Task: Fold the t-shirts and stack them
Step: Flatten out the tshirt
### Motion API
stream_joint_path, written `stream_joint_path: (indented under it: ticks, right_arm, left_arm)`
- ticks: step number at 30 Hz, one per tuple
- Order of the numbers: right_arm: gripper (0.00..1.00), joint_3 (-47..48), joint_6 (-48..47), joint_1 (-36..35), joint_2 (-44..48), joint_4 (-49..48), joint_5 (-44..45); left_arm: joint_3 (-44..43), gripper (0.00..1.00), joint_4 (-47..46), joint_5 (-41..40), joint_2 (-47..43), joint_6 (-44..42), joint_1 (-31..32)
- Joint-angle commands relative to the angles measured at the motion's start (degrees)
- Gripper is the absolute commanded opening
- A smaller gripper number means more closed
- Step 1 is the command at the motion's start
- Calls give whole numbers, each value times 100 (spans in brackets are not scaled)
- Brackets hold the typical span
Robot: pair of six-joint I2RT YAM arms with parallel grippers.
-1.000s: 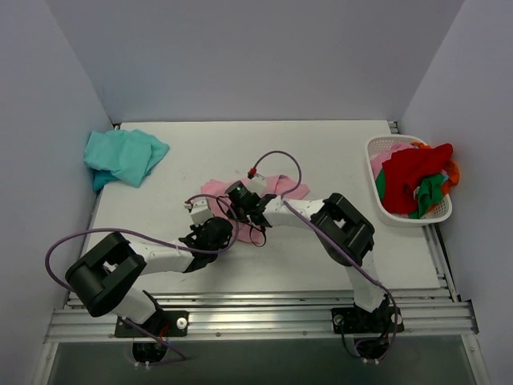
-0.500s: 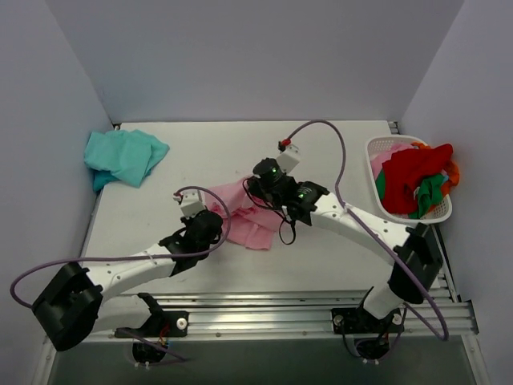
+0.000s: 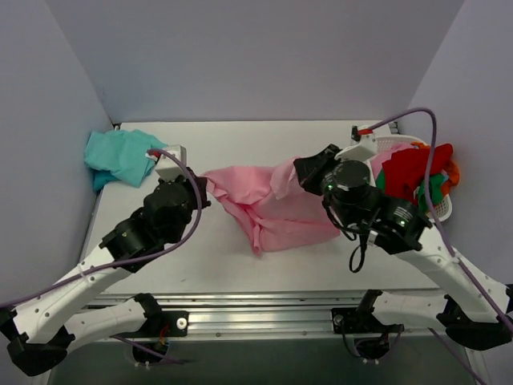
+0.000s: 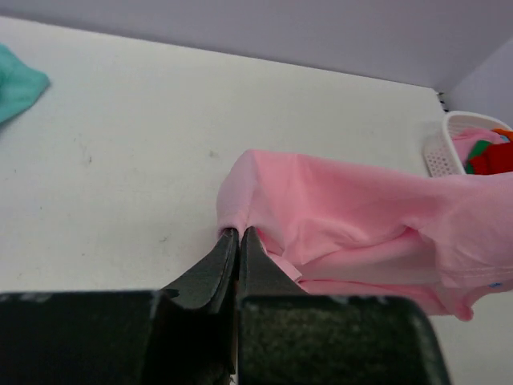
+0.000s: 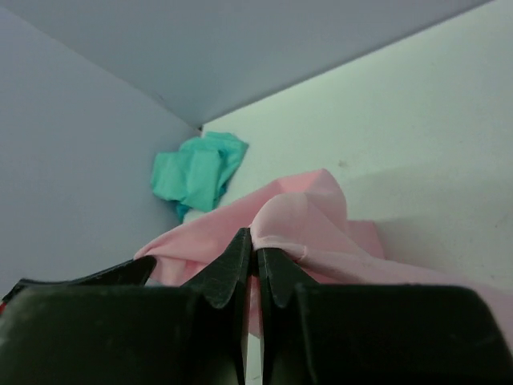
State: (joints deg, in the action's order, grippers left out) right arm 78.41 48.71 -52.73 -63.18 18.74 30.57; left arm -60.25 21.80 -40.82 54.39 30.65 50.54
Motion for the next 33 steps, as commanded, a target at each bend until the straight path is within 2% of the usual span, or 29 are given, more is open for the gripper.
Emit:
stream_joint_path:
  ticks: [1, 4, 6, 10, 13, 15, 19, 22, 24, 25, 26, 27, 28, 29, 30, 31, 33]
  right_arm:
    - [0, 674, -948, -211, 629, 112, 126]
    - [0, 1219, -1546, -220, 920, 59, -489]
    - [0, 1744, -1732, -220, 1000, 155, -831]
    - [0, 2800, -1970, -203, 1001, 498, -659]
    - [0, 3433, -2128, -220, 869, 727, 350]
    - [0, 3532, -2286, -299, 746, 693, 896]
    - [0, 3155, -2506, -519, 483, 385, 2177]
    - [0, 2566, -2725, -545, 166, -71, 2864]
    - [0, 2477, -2919, -502, -288, -440, 3575]
    - [0, 2460, -2894, -432, -457, -555, 3936]
    - [0, 2434, -2841, -283, -624, -608, 3896]
    - [0, 2451, -2440, 266, -991, -469, 3643]
    - [0, 2460, -2149, 629, -1177, -268, 3266]
    - [0, 2364, -1981, 1033, -1319, -205, 2393]
    - [0, 1876, -1823, 1419, -1537, -309, 1992]
    - [0, 1523, -1569, 2224, -1635, -536, 1579]
    - [0, 715, -1313, 2993, -2212, -1205, 405]
  left_arm:
    - [-1038, 2, 676, 364, -201, -1060, 332]
    - [-1741, 2, 615, 557, -455, -2007, 885]
    - [-2112, 2, 563, 549, -569, -2264, 1280]
    - [-2895, 2, 395, 961, -868, -2704, 1353]
    - [-3396, 2, 404, 647, -939, -2942, 1344]
    - [-3450, 2, 195, 128, -878, -3231, 1344]
    - [-2757, 2, -605, -417, -939, -3575, 1353]
    - [-2142, 2, -1220, -944, -668, -3942, 1327]
    - [-1887, 2, -1528, -824, -448, -3927, 1047]
    - [-1763, 2, -1478, -579, -160, -3605, 793]
    - [-1754, 2, -1329, -194, 0, -3280, 425]
    - [-1710, 2, -1171, 837, 141, -2911, -588]
    - [-1544, 2, -1161, 1456, 446, -2211, -1155]
    - [-1438, 2, -1222, 2028, 632, -1943, -1700]
    - [-1350, 2, -1361, 2478, 843, -1758, -2489]
    - [-1262, 2, -1432, 2830, 1385, -1617, -2723]
    - [-1322, 2, -1695, 2991, 2028, -1641, -3188]
